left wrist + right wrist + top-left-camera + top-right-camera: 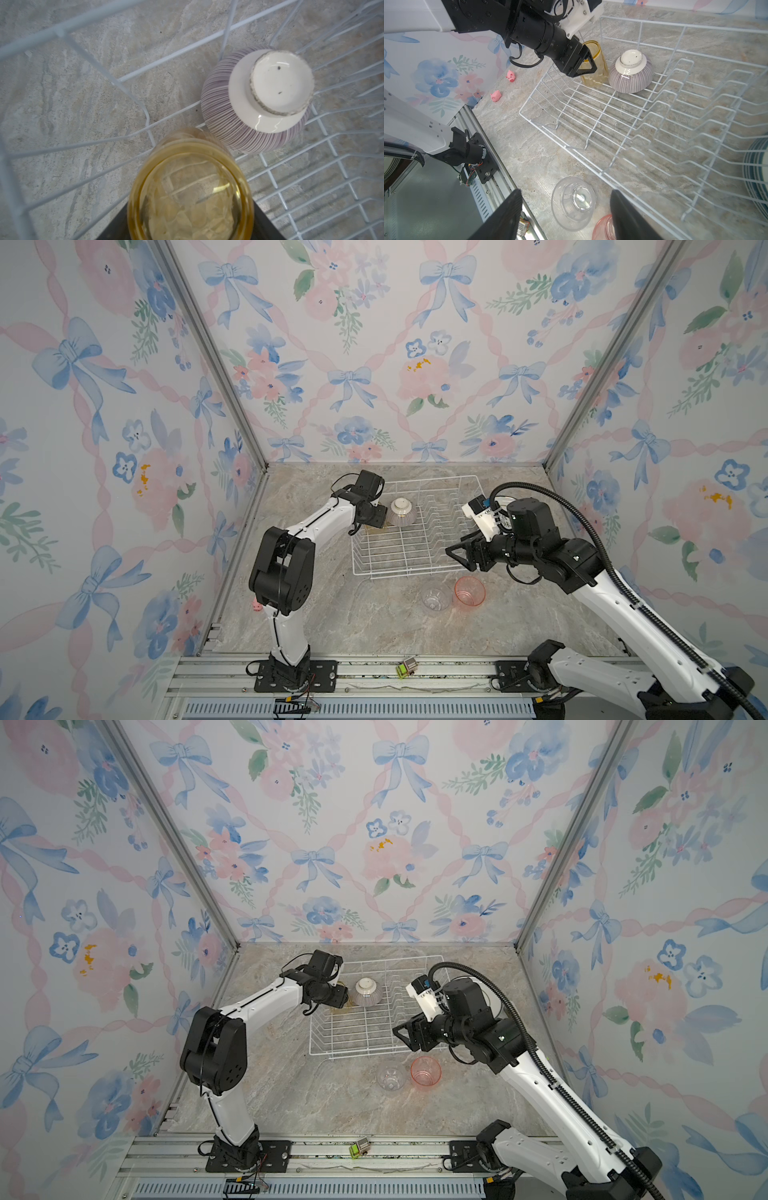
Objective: Unload the mixed dishes from the dish rack
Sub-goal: 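Grasp the yellow ribbed glass in the rack with the left gripper, then lift the yellow glass with the left gripper while the right gripper approaches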
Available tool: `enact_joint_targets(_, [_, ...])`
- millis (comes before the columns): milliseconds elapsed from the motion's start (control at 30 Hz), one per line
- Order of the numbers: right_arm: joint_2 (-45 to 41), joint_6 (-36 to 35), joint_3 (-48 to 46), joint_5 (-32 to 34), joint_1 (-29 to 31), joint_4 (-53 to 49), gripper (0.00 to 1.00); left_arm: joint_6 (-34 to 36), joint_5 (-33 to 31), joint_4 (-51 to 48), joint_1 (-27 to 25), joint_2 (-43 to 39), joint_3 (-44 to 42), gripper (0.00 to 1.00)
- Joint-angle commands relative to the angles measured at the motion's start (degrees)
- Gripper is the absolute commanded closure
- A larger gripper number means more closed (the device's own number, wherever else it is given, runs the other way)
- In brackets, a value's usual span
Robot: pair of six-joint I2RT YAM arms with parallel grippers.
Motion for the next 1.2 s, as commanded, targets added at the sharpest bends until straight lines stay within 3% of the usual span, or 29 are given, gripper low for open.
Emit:
enact_joint_targets(0, [0.49, 1.16, -1.11, -1.22, -0.68, 1.82, 0.31, 1.54, 0.76, -1.33, 0.38, -0.65, 0.48, 0.6])
enact_joint_targets(233, [2.43, 3.0, -2.45, -5.13, -0.69, 4.8, 0.31, 1.55, 2.06, -1.16, 0.26, -3.63, 0.41, 0.63])
enact_joint_targets(533, [6.01, 9.91, -6.11, -15.3, -1.7, 16.78, 0.31, 1.24, 7.45, -1.09, 0.8, -8.1, 1.35, 0.63])
enact_joint_targets(733, [7.72, 17.11, -10.6, -23.11, -3.88, 28.84, 0.31, -0.09, 15.63, 1.54, 1.32, -11.92, 0.75, 0.63])
enact_joint_targets(900, [7.55, 20.85, -13.69, -25.23, -5.54, 35.86, 0.31, -3.37, 25.3, 8.28, 1.88, -16.86, -2.5, 0.63])
enact_joint_targets(1167, [8.04, 26.55, -17.01, -27.42, -6.82, 47.11, 0.32, -9.56, 35.08, 18.24, 1.87, -22.69, -7.59, 0.63])
